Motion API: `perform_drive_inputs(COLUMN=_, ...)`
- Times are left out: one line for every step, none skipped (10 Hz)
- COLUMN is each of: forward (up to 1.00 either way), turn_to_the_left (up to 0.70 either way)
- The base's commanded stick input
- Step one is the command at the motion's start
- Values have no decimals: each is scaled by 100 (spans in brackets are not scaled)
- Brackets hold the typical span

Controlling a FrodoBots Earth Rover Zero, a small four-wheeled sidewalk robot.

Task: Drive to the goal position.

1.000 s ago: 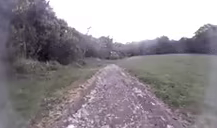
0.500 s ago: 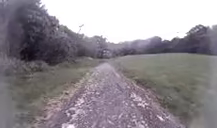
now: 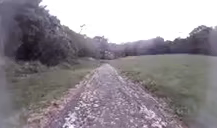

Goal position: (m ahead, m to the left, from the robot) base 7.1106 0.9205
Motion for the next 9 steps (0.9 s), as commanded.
perform_drive_inputs(forward=85, turn_to_the_left=0)
perform_drive_inputs(forward=85, turn_to_the_left=0)
perform_drive_inputs(forward=85, turn_to_the_left=0)
perform_drive_inputs(forward=85, turn_to_the_left=0)
perform_drive_inputs(forward=85, turn_to_the_left=0)
perform_drive_inputs(forward=85, turn_to_the_left=0)
perform_drive_inputs(forward=85, turn_to_the_left=0)
perform_drive_inputs(forward=85, turn_to_the_left=0)
perform_drive_inputs(forward=85, turn_to_the_left=0)
